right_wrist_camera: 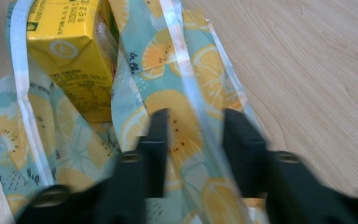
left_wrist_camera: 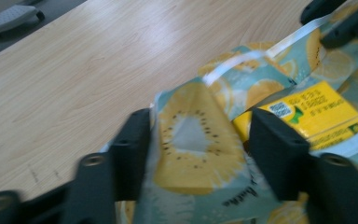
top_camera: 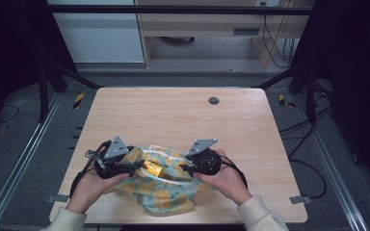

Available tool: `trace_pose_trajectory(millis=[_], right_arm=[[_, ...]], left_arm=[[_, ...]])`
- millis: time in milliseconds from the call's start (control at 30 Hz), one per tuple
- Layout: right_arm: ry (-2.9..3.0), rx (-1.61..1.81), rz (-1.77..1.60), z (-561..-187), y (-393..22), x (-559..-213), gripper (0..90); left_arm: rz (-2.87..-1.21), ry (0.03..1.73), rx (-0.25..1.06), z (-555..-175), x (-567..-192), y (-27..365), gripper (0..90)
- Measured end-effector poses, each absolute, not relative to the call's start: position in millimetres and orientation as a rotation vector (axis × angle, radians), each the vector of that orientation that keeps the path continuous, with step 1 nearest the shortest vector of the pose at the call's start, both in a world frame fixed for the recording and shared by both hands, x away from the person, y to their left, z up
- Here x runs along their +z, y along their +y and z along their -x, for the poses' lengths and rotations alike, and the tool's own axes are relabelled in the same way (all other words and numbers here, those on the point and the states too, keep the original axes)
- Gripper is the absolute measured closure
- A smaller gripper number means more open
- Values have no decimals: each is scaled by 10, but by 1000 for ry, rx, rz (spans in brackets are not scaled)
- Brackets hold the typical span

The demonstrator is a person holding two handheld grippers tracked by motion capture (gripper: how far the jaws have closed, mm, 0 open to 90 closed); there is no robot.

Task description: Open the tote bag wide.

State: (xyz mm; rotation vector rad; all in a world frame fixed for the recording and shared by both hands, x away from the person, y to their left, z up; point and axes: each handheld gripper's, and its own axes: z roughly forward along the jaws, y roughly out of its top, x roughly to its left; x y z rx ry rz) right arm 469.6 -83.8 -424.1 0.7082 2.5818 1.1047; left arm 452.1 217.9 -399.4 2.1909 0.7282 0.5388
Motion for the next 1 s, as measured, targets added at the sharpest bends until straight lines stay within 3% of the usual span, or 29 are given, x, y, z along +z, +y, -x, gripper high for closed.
trace_pose_trajectory(millis=[33,67,133,200,300,467,667,1000], right_arm=[[2582,1105,-708,-4696,-838,-4241,716],[2563,1130,-703,-4693,-870,-4233,833],[2533,1165,-703,-4688,-904,-4203,877],[2493,1193,-713,-4677,-943,-4151,890],[2456,1224,-704,-4659,-987,-4085,900],[2379,1316,-646,-4487,-1114,-3910,900],[2376,1373,-592,-4246,-1220,-3930,900],[2478,1409,-518,-4003,-1316,-4147,900]], left_arm=[[-2207,722,558,-4515,-3997,2187,445],[-2193,728,593,-4501,-4002,2208,543],[-2176,717,615,-4477,-4003,2215,652],[-2174,712,631,-4462,-3999,2213,746],[-2127,708,657,-4420,-3966,2212,820],[-2015,701,703,-4273,-3916,2265,832],[-1977,651,704,-4093,-3975,2290,828],[-2017,536,589,-3887,-4276,2442,867]])
